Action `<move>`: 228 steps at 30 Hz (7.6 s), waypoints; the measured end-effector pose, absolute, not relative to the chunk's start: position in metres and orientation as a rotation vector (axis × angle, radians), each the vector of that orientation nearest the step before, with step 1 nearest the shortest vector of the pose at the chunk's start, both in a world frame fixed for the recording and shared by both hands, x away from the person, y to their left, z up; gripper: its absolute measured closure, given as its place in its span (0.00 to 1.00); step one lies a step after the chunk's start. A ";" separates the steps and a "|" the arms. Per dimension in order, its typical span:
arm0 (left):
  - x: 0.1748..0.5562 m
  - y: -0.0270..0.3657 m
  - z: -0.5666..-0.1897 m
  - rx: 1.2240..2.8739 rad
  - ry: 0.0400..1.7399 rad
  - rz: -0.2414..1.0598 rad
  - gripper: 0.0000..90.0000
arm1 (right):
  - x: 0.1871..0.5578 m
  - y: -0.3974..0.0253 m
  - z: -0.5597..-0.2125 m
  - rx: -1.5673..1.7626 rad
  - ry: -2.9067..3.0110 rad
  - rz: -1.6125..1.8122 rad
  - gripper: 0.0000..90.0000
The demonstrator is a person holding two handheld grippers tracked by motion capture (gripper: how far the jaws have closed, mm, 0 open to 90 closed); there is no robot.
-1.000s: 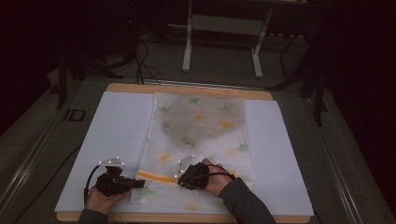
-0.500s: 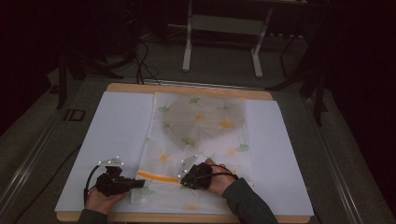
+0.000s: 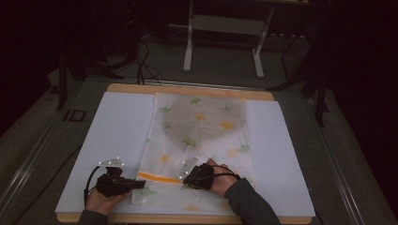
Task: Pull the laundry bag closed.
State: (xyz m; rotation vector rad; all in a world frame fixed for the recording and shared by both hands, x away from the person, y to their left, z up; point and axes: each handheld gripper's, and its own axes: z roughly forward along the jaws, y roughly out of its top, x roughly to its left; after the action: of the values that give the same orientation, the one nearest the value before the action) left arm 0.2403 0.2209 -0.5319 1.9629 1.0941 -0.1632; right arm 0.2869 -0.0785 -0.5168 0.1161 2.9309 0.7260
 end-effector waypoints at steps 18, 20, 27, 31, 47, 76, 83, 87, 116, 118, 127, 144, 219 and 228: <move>0.240 0.222 -0.532 1.959 1.098 -0.163 0.98 | 0.285 -0.087 -0.516 0.121 2.917 0.706 1.00; 0.240 0.222 -0.532 1.959 1.099 -0.162 0.98 | 0.285 -0.088 -0.516 0.120 2.914 0.701 1.00; 0.240 0.222 -0.532 1.956 1.100 -0.162 0.98 | 0.284 -0.090 -0.516 0.121 2.913 0.692 1.00; 0.240 0.222 -0.532 1.956 1.102 -0.162 0.98 | 0.284 -0.092 -0.516 0.122 2.914 0.681 1.00; 0.241 0.224 -0.532 1.955 1.100 -0.160 0.98 | 0.282 -0.096 -0.514 0.109 2.911 0.650 1.00; 0.240 0.226 -0.531 1.948 1.113 -0.152 0.98 | 0.280 -0.128 -0.514 0.165 2.900 0.622 1.00; 0.240 0.227 -0.531 1.948 1.117 -0.151 0.98 | 0.280 -0.132 -0.513 0.166 2.899 0.604 1.00; 0.241 0.228 -0.532 1.946 1.122 -0.150 0.98 | 0.280 -0.135 -0.512 0.169 2.896 0.597 1.00; 0.240 0.229 -0.533 1.944 1.130 -0.157 0.98 | 0.280 -0.171 -0.510 0.231 2.882 0.538 1.00; 0.240 0.229 -0.533 1.946 1.128 -0.156 0.98 | 0.281 -0.174 -0.510 0.237 2.881 0.536 1.00; 0.240 0.228 -0.534 1.944 1.127 -0.161 0.98 | 0.282 -0.186 -0.509 0.265 2.870 0.513 1.00; 0.240 0.228 -0.534 1.944 1.127 -0.158 0.98 | 0.282 -0.204 -0.509 0.320 2.853 0.512 1.00; 0.228 0.271 -0.527 1.807 1.327 0.201 0.62 | 0.278 -0.317 -0.507 0.820 2.624 0.746 0.65; 0.239 0.268 -0.538 1.853 1.478 0.485 0.55 | 0.285 -0.318 -0.521 1.090 2.457 0.888 0.52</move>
State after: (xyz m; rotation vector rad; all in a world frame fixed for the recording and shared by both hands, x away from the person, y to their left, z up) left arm 0.2393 0.2683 -0.5376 1.8531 1.4778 0.4849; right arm 0.2852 -0.3178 -0.5208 1.0903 2.4566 0.8882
